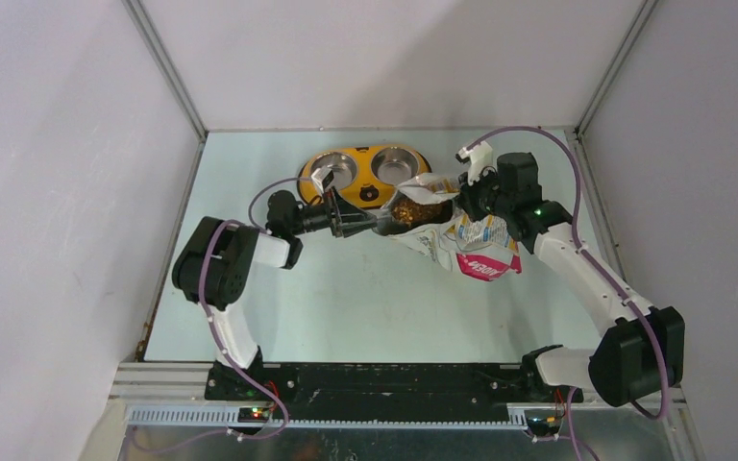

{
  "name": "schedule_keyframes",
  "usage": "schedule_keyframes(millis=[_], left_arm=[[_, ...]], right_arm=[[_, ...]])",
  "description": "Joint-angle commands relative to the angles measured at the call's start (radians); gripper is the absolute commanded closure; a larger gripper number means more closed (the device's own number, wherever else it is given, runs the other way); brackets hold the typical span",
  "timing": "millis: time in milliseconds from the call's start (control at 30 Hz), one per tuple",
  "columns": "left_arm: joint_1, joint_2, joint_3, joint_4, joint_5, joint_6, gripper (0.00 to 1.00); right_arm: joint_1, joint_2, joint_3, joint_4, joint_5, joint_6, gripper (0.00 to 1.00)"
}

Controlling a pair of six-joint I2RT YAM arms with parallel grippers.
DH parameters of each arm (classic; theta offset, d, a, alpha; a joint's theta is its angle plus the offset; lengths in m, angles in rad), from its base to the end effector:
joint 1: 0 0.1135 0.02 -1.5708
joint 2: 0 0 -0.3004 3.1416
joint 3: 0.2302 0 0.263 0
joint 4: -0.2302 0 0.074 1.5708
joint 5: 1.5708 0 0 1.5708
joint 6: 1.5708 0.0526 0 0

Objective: Serve the pet food
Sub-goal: Collect the pet food from the pet food bag.

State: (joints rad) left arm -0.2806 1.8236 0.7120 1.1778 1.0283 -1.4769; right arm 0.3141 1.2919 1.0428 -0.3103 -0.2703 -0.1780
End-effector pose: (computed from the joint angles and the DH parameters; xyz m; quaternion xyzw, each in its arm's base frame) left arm 0.3367 -0.1439 0.2081 -0.0383 0.6939 -0.7039 0.1469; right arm 0.2866 0.1079 0.3312 -0.2744 0.8249 0.1502 0.4709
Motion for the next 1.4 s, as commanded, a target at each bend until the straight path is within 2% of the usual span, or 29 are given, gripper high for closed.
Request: schedule_keyframes(millis=[0,333,367,467,533,700,967,1167,1367], left_arm=[[0.018,0.047,0.041,0.222,0.024,-0.168,1.00],[0.026,0.000,0.052,0.177,0.083,-0.119,1.00],[0.026,-0.012,0.050,0.152,0.087,-0.082,1.00],[0.025,-0.078,0.051,-0.086,0.082,0.074,1.00],[0.024,-0.106,0.053,-0.170,0.076,0.162,1.00],[0.028,-0.125,0.045,-0.096,0.085,0.114,1.00],[0.032,-0.169,0.074,-0.302,0.080,0.242,1.00],[0.035,-0.174,0.115,-0.465,0.052,0.347,1.00],[0.034,-0.180,0.130,-0.493,0.044,0.362,1.00]], right_arm=[[-0.028,0.024,-0.027,-0.045,0.156,-0.063,1.00],[-0.067,0.006,-0.028,-0.048,0.146,-0.078,1.00],[-0.069,0.004,-0.027,-0.047,0.145,-0.078,1.00],[-0.071,-0.003,-0.021,-0.052,0.135,-0.077,1.00],[-0.072,-0.007,-0.008,-0.072,0.124,-0.075,1.00],[-0.070,-0.025,-0.004,-0.093,0.123,-0.094,1.00],[-0.053,-0.030,-0.005,-0.132,0.143,-0.131,1.00],[0.038,-0.019,0.013,-0.165,0.215,-0.169,1.00],[0.053,0.012,0.104,-0.231,0.110,-0.105,1.00]])
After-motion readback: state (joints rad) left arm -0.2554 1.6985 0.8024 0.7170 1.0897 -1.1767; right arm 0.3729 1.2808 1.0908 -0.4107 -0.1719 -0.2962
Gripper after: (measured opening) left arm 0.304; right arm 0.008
